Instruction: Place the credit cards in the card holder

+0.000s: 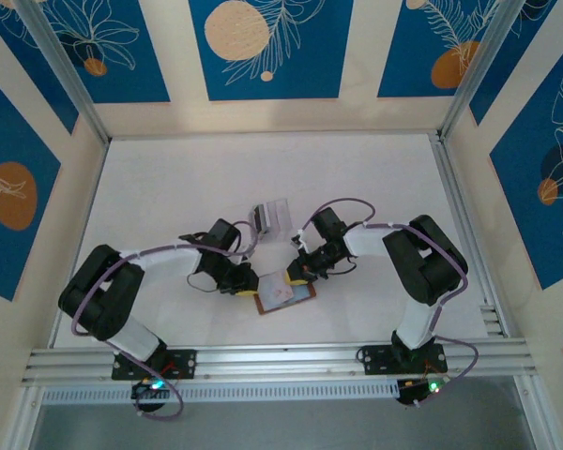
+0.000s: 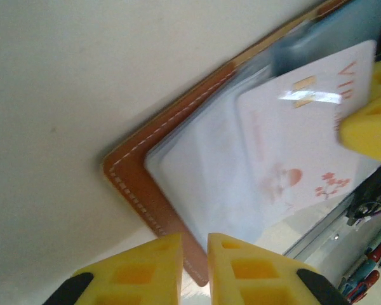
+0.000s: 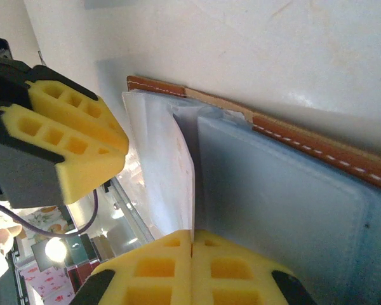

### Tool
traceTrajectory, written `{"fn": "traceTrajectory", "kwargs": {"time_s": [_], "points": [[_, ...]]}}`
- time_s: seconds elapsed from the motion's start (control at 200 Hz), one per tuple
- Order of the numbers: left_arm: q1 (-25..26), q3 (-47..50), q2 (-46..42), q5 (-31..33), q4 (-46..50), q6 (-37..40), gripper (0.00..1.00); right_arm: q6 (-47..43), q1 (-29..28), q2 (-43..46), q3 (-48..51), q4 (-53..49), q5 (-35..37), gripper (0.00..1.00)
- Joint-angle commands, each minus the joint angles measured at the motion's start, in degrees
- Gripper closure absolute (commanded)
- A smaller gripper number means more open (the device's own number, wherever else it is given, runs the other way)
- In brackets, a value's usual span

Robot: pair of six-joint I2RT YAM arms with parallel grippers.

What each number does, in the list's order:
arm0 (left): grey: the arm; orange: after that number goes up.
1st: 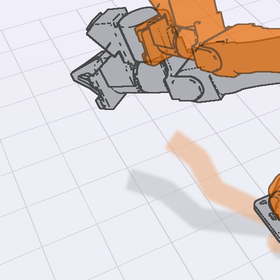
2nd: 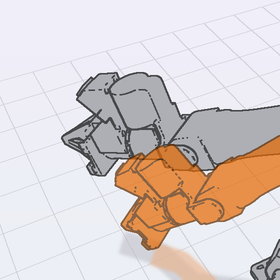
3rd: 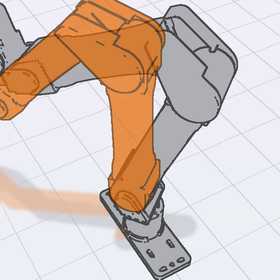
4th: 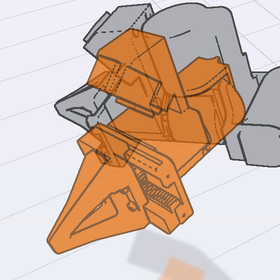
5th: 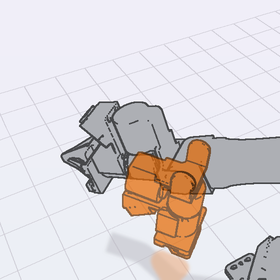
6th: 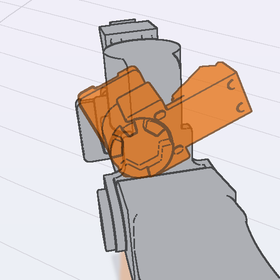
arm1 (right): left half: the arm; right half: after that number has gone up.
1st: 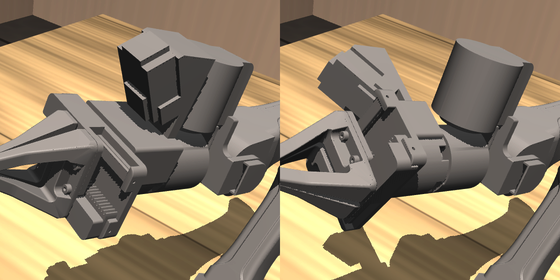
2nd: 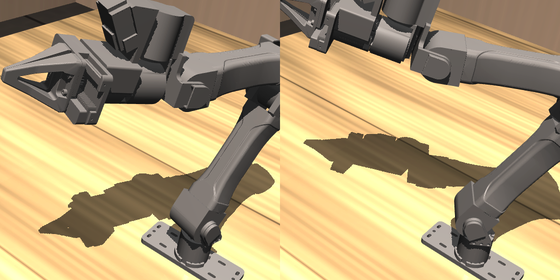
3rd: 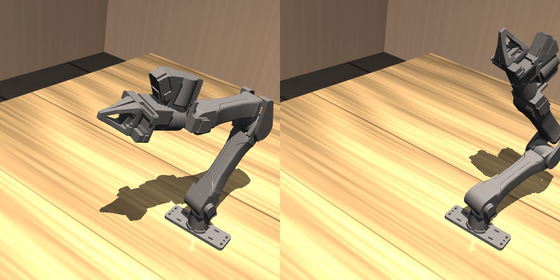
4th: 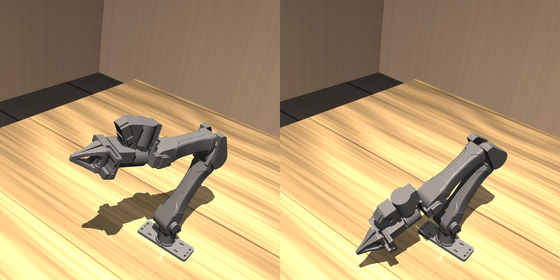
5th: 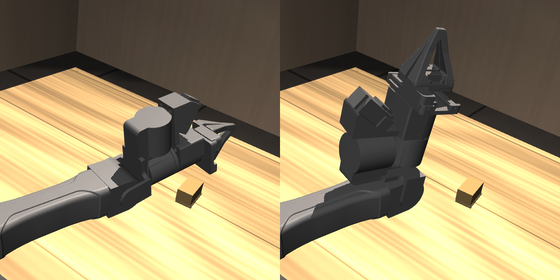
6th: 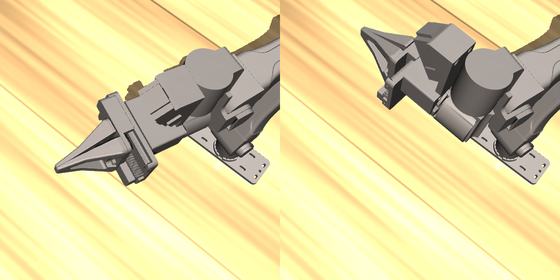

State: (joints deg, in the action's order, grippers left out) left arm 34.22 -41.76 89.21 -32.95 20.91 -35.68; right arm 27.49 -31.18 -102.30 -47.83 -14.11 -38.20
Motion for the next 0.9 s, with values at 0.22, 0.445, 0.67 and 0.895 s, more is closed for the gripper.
{"fn": "traceTrajectory", "kwargs": {"time_s": [0.22,0.445,0.67,0.895], "points": [[-0.18,-0.15,4.61,-0.86,-2.76,0.18,0.83,0.11,-1.11,-2.11,0.38,-0.66,0.98,0.99],[0.58,0.27,7.46,-0.89,-5.19,-0.68,0.83,0.70,-2.06,-3.27,-0.68,-0.31,0.67,0.99],[0.76,0.60,7.91,-0.95,-5.88,-1.06,0.83,4.01,-4.33,-3.73,-0.54,2.98,0.70,0.99],[1.07,0.61,8.07,-0.98,-6.60,-1.59,0.83,8.06,-7.64,-3.17,0.03,6.34,2.82,0.97]]}}
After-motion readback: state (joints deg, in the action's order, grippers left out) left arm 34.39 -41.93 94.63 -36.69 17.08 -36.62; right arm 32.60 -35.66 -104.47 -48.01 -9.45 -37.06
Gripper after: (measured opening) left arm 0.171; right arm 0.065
